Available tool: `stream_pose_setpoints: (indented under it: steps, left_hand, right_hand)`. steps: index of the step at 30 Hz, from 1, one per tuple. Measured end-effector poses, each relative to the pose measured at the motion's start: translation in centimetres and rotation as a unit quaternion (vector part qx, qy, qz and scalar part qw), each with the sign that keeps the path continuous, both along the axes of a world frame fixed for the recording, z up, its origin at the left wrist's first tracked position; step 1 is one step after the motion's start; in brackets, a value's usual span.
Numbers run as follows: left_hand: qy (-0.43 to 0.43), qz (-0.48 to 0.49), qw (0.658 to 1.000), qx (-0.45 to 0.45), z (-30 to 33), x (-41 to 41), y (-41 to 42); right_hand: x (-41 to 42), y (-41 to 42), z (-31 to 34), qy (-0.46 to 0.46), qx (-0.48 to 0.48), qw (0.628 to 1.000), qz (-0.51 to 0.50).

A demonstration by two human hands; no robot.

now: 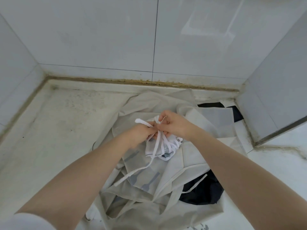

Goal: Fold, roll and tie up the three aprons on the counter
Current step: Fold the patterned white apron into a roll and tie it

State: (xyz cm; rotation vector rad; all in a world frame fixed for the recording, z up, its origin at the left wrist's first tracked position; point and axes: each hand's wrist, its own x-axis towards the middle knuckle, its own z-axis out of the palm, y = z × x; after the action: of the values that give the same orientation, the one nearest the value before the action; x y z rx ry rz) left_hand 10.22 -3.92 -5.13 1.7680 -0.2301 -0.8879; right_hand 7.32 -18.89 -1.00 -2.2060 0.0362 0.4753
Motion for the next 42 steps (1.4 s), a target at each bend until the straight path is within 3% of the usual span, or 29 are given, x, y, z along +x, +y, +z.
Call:
stream_pose_setpoints:
  steps: [6,9,12,16,18,20,22,24,25,28,32,34,38,40,42]
  left_hand:
    - [0.009,-0.016,1.0,-0.014,-0.4,-0.2,0.7]
    - [-0.046,0.019,0.999,0.011,-0.3,-0.6,0.2]
    - [-0.137,0.053,0.987,0.06,0.1,-0.9,-1.0]
    - [-0.12,0.057,0.991,-0.013,2.1,-0.9,-1.5]
    - [-0.126,0.049,0.989,-0.052,3.2,-0.7,-1.4]
    - [-0.132,0.049,0.988,-0.07,4.1,-0.7,-1.6]
    - [-0.152,0.053,0.985,-0.064,4.7,-0.7,-2.3]
    - [-0.196,0.051,0.978,-0.05,5.0,-1.0,-3.1]
    - [-0.215,0.05,0.974,-0.05,5.1,-1.1,-3.5]
    - [-0.255,0.028,0.965,-0.052,5.4,-1.5,-4.6]
    - [-0.271,-0.012,0.962,-0.041,6.8,-2.6,-6.4]
    - [-0.262,-0.02,0.965,-0.027,7.6,-3.2,-7.6]
    - [-0.295,0.012,0.955,-0.037,9.0,-3.7,-9.2]
    - [-0.304,0.031,0.951,-0.04,9.5,-3.7,-9.4]
    - [-0.302,0.038,0.952,-0.03,9.8,-3.5,-9.2]
  right_hand:
    - [-0.2,0.2,-1.1,-0.011,-0.138,0.986,0.097]
    - [-0.5,0.8,-1.6,-0.015,-0.234,0.965,0.118]
    - [-0.6,1.4,-2.2,-0.003,-0.282,0.957,0.075]
    - [-0.5,0.7,-1.5,-0.009,-0.322,0.946,-0.037]
    - [-0.2,-0.1,-1.0,0.006,-0.237,0.965,-0.109]
    - [-0.1,-0.4,-0.4,0.042,-0.017,0.981,-0.191]
    - [-0.4,-1.0,0.4,0.088,0.245,0.929,-0.263]
    - [-0.9,-2.0,1.0,0.139,0.402,0.859,-0.284]
    - [-1.2,-2.5,1.3,0.15,0.418,0.846,-0.294]
    - [-1.7,-3.8,1.7,0.129,0.364,0.863,-0.325]
    - [-2.1,-5.9,3.0,0.037,0.179,0.924,-0.337]
    - [-2.4,-6.9,4.1,-0.02,0.107,0.932,-0.345]
    - [-3.0,-8.0,6.0,-0.04,0.301,0.869,-0.391]
    - [-3.1,-8.5,6.6,-0.078,0.338,0.847,-0.403]
    - [-3.3,-9.2,6.7,-0.094,0.436,0.784,-0.433]
